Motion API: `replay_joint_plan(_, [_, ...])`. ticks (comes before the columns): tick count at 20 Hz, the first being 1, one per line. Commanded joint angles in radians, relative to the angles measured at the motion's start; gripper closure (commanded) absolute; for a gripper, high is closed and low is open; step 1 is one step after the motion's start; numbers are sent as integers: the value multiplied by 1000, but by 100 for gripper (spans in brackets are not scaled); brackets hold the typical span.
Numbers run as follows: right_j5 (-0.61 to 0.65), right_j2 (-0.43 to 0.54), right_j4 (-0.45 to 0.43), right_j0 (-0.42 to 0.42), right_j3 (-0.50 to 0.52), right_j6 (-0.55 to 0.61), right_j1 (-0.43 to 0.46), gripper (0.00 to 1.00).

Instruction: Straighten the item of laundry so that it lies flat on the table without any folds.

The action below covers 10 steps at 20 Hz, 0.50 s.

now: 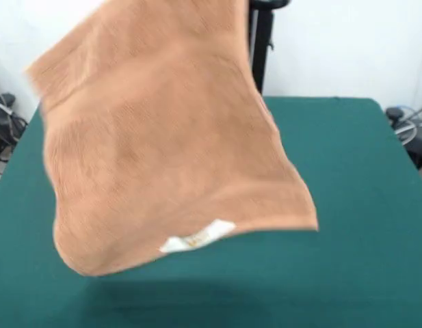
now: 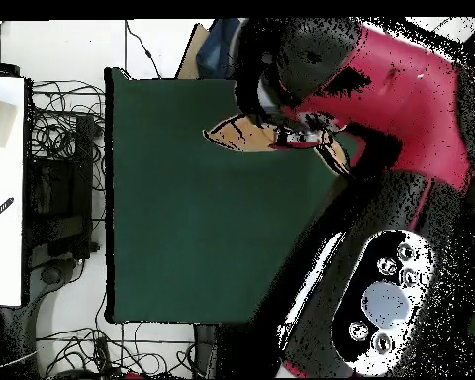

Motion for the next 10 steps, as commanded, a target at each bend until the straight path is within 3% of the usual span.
replay_joint_plan(1, [202,127,-74,-45,-136,-297,-10,100])
replay_joint_plan(10, [295,168,-30,-113,-265,-298,30,100])
